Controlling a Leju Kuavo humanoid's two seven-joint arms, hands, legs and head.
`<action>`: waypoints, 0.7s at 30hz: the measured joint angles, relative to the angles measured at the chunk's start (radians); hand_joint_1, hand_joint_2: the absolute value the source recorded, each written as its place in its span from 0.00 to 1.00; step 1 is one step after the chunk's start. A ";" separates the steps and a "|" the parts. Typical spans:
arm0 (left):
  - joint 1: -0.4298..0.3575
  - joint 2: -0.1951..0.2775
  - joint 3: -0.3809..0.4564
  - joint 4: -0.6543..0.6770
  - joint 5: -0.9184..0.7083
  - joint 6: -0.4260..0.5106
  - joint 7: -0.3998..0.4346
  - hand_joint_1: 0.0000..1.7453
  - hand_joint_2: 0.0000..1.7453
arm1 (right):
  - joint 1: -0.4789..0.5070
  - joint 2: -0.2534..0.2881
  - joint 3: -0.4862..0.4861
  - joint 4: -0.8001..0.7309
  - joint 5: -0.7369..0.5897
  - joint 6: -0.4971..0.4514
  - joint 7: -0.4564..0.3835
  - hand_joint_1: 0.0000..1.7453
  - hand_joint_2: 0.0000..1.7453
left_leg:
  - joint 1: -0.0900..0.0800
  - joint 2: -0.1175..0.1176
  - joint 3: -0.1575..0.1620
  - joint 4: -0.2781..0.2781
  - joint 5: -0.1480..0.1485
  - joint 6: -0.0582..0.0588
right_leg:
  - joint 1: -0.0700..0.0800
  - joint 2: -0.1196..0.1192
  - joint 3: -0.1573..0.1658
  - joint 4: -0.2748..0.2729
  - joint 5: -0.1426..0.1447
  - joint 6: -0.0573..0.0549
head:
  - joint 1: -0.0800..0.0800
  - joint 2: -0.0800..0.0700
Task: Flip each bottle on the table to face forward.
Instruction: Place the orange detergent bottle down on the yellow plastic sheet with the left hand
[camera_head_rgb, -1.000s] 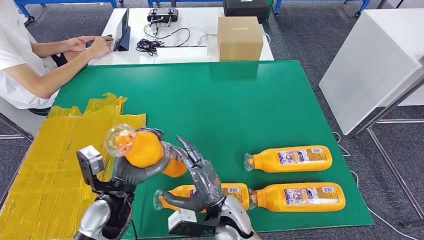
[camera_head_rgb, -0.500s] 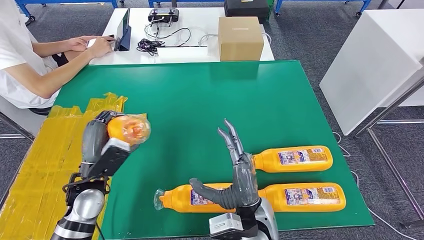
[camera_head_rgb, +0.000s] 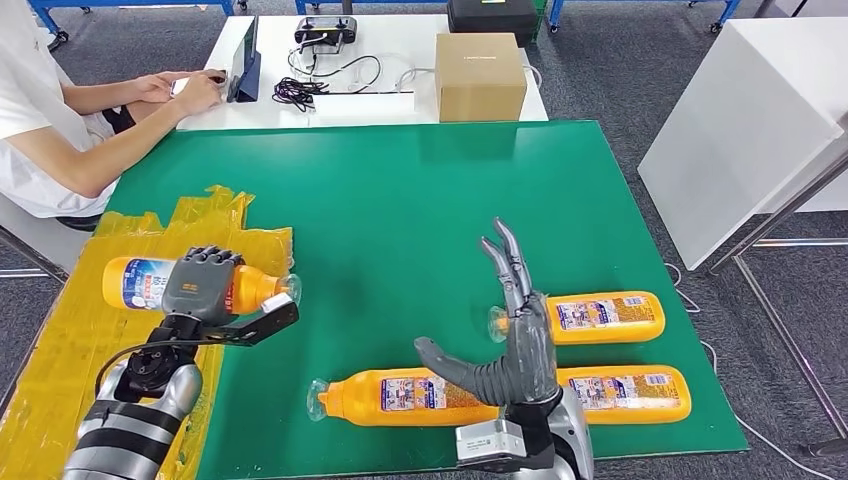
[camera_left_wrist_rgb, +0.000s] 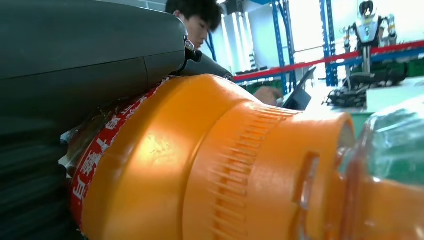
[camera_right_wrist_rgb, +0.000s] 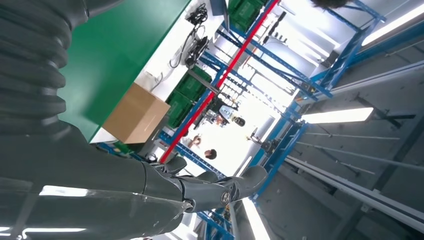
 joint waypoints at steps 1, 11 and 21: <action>-0.002 0.002 0.000 0.009 0.000 0.000 0.000 1.00 1.00 | 0.000 -0.001 -0.002 -0.002 0.000 0.000 0.000 0.00 1.00 | 0.000 0.000 0.000 0.000 0.000 0.000 | 0.000 0.000 0.000 0.000 0.000 0.000 | 0.000 0.000; -0.015 0.012 -0.004 0.052 0.000 0.000 0.001 1.00 1.00 | 0.004 -0.004 -0.005 -0.006 0.000 0.000 0.000 0.00 1.00 | 0.000 0.000 0.000 0.000 0.000 0.000 | 0.000 0.000 0.000 0.000 0.000 0.000 | 0.000 0.000; -0.037 0.011 0.001 0.181 0.049 -0.023 -0.014 0.33 1.00 | 0.001 -0.006 -0.005 -0.006 0.003 0.002 0.020 0.00 1.00 | 0.000 0.000 0.000 0.000 0.000 0.000 | 0.000 0.000 0.000 0.000 0.000 0.000 | 0.000 0.000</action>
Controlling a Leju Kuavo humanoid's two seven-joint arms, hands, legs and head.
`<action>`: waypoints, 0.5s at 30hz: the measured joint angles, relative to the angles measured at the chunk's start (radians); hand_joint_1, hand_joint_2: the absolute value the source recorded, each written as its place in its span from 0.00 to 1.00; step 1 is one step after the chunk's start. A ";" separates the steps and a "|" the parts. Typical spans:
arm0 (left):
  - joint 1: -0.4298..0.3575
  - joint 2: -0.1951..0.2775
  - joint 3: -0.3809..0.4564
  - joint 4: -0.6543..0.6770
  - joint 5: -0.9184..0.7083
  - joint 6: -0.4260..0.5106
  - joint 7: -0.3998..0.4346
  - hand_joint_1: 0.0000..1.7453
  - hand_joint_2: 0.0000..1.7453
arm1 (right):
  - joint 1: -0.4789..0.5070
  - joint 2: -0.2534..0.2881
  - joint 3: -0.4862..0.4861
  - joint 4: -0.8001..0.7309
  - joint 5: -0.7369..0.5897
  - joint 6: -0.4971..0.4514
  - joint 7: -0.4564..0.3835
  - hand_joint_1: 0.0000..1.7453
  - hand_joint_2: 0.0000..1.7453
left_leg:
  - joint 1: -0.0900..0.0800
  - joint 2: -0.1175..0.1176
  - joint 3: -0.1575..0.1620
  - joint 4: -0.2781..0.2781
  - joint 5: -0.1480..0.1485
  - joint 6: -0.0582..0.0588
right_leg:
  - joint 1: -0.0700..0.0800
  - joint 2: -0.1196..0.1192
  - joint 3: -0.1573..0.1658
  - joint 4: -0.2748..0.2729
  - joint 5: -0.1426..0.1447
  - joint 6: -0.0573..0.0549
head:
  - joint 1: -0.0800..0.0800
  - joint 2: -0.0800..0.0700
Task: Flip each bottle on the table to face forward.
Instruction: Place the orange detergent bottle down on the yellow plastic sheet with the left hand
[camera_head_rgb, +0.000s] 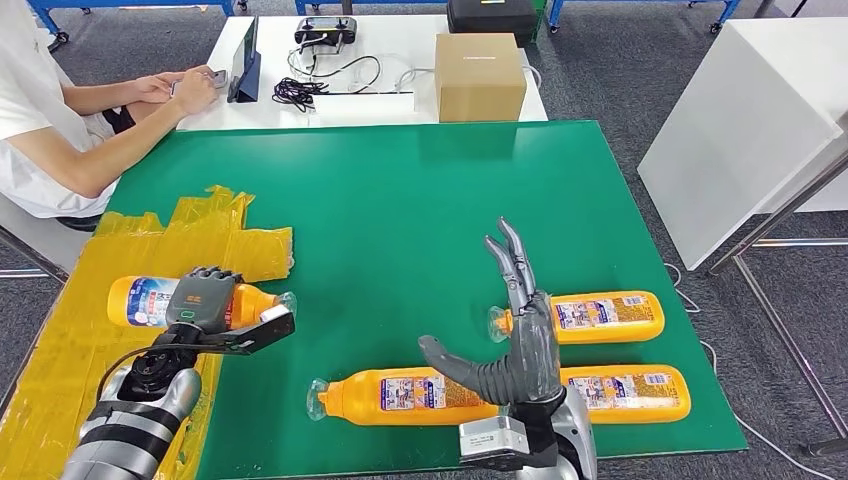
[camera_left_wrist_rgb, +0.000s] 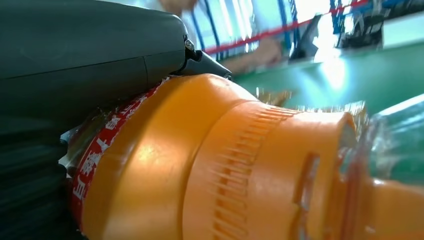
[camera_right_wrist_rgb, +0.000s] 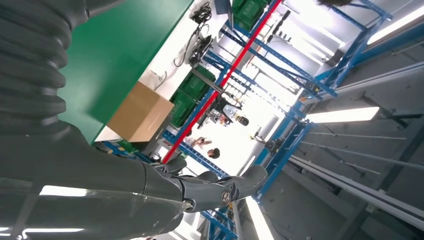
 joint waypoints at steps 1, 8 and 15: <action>-0.004 -0.001 0.005 0.022 0.027 -0.002 -0.014 0.08 1.00 | -0.002 0.000 0.000 0.001 0.004 0.000 0.005 0.00 1.00 | 0.000 0.000 0.000 0.000 0.000 0.000 | 0.000 0.000 0.000 0.000 0.000 0.000 | 0.000 0.000; -0.081 -0.010 0.048 0.184 0.153 -0.128 -0.018 0.00 1.00 | -0.031 -0.005 0.003 0.028 0.034 0.013 0.046 0.00 1.00 | -0.001 -0.004 0.008 -0.001 0.000 0.000 | 0.000 -0.003 0.010 0.000 -0.001 0.000 | 0.000 0.000; -0.192 -0.026 0.067 0.390 0.165 -0.184 0.047 0.00 1.00 | -0.083 -0.003 0.018 0.081 0.031 0.024 0.056 0.00 1.00 | -0.002 -0.007 0.031 -0.005 -0.008 -0.004 | 0.000 -0.004 0.026 -0.001 -0.006 -0.006 | 0.000 0.000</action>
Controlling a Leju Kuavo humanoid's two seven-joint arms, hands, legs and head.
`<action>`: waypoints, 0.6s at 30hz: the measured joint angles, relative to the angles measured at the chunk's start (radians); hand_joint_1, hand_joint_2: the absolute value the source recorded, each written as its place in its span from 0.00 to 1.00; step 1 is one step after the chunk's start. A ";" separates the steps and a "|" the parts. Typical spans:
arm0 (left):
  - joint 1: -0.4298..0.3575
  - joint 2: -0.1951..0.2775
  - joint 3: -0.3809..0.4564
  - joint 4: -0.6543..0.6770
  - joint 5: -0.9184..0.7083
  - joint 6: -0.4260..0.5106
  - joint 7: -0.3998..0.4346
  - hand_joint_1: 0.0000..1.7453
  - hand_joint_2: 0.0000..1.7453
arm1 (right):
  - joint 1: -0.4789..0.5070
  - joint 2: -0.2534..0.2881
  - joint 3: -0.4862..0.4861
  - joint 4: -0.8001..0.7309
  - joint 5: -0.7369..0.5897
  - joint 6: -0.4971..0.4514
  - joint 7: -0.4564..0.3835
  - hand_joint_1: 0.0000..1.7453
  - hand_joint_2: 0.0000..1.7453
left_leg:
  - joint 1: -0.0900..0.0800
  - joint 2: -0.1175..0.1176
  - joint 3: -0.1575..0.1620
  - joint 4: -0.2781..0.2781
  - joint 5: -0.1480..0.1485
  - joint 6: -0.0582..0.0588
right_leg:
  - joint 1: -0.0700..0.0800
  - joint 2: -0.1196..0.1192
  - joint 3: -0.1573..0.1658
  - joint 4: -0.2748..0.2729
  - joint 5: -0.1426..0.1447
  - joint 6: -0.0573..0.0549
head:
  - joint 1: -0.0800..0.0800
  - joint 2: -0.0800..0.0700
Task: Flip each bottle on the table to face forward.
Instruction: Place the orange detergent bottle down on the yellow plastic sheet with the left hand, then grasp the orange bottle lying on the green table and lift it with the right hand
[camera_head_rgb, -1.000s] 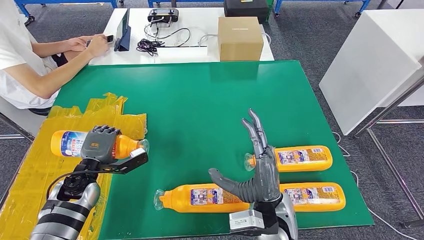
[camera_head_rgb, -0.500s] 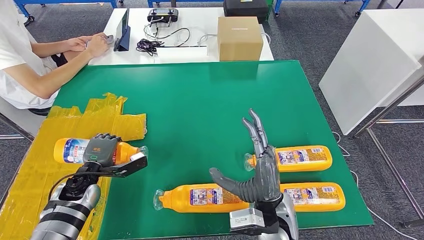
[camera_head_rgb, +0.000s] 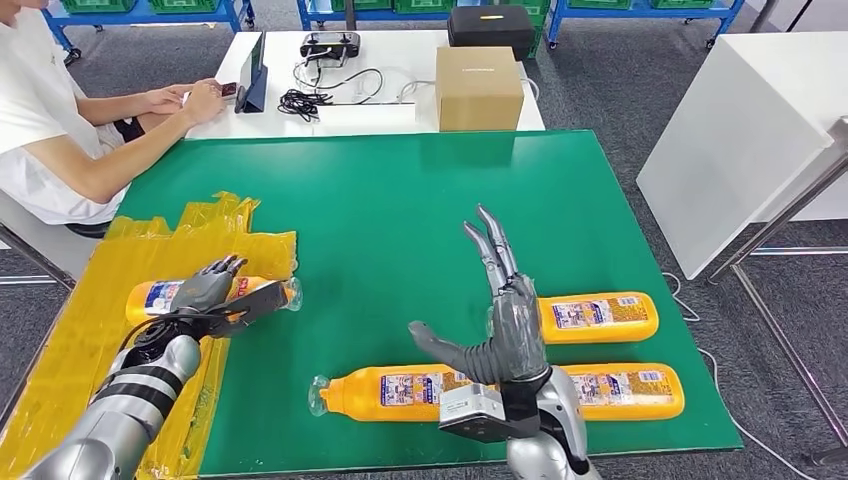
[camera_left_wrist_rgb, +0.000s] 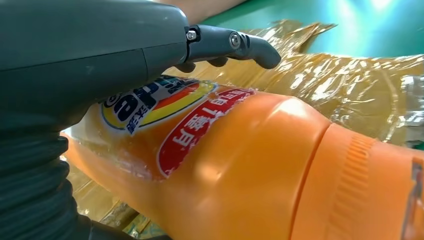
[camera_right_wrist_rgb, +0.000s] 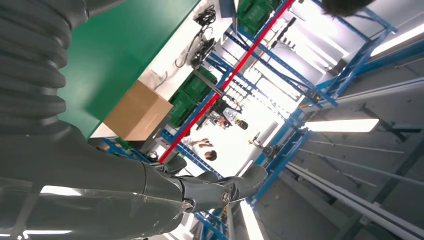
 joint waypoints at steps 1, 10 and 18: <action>-0.010 -0.002 0.002 0.020 -0.001 0.002 0.009 0.00 1.00 | -0.005 0.001 0.002 0.005 0.000 0.003 0.002 0.00 1.00 | 0.000 0.000 0.005 -0.001 -0.003 -0.001 | 0.000 0.000 0.002 0.000 -0.002 -0.002 | 0.000 0.000; -0.042 -0.020 0.051 0.067 0.005 0.078 0.028 0.00 1.00 | -0.022 0.014 0.008 0.018 0.007 0.009 0.016 0.00 1.00 | 0.002 0.004 0.003 -0.004 0.012 -0.004 | 0.003 0.000 0.004 0.001 0.006 -0.006 | 0.000 0.000; 0.044 -0.049 0.099 -0.061 0.144 0.117 -0.103 0.00 1.00 | -0.006 0.007 0.003 0.032 0.031 0.006 0.029 0.00 1.00 | 0.002 0.006 0.000 -0.007 0.011 -0.005 | 0.003 0.002 -0.002 0.001 0.006 -0.007 | 0.000 0.000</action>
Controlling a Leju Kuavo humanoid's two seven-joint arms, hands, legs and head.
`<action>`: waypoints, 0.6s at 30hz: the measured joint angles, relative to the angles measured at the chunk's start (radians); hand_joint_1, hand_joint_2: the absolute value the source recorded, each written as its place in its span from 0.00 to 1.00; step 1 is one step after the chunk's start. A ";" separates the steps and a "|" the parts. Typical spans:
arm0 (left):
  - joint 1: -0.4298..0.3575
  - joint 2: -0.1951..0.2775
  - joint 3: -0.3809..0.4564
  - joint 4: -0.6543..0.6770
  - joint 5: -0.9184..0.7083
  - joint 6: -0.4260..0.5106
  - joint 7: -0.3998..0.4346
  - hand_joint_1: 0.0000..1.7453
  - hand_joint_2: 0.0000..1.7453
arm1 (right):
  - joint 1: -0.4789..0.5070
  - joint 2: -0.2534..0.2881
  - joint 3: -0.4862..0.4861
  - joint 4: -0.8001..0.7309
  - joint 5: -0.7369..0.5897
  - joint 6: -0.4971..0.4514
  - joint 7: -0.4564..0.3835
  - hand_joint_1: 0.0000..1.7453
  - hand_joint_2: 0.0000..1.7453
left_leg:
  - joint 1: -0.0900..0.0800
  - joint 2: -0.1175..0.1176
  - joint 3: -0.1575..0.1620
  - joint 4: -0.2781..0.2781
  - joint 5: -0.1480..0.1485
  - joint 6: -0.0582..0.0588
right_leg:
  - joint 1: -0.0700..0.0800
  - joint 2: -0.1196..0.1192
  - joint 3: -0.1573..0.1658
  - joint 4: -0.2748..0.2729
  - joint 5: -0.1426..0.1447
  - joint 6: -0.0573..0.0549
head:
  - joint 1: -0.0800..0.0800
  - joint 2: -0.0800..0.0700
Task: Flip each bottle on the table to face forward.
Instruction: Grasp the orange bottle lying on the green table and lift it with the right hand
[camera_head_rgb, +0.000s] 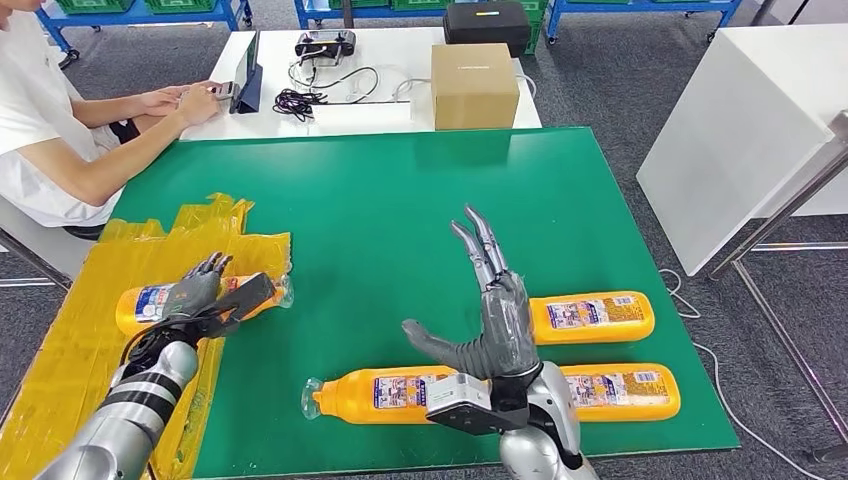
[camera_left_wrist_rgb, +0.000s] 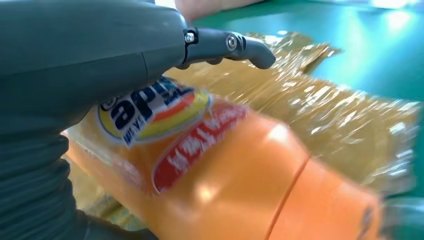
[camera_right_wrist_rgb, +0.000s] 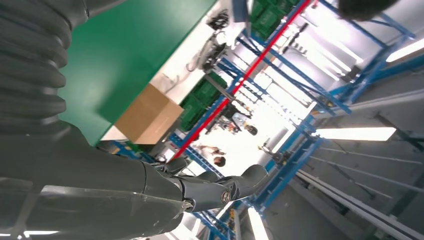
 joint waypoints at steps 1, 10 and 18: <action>0.022 -0.005 0.003 -0.042 0.029 -0.004 -0.017 0.00 1.00 | 0.006 -0.002 -0.001 0.000 0.004 0.000 0.002 0.00 1.00 | 0.000 0.000 -0.002 0.000 0.000 0.000 | 0.000 0.000 -0.002 0.000 0.000 0.000 | 0.000 0.000; 0.119 -0.026 0.009 -0.230 0.085 -0.032 -0.035 0.00 1.00 | 0.022 -0.014 -0.004 0.000 0.015 -0.002 0.005 0.00 1.00 | -0.001 0.000 -0.011 0.001 0.001 0.001 | -0.003 -0.001 -0.010 0.000 0.001 0.001 | 0.000 0.000; 0.255 -0.039 -0.003 -0.516 0.327 -0.042 -0.159 0.00 1.00 | 0.049 -0.046 -0.002 0.004 0.106 0.077 0.069 0.00 1.00 | -0.002 0.001 -0.018 0.001 0.001 0.001 | -0.003 0.000 -0.017 0.000 0.001 0.001 | 0.000 0.000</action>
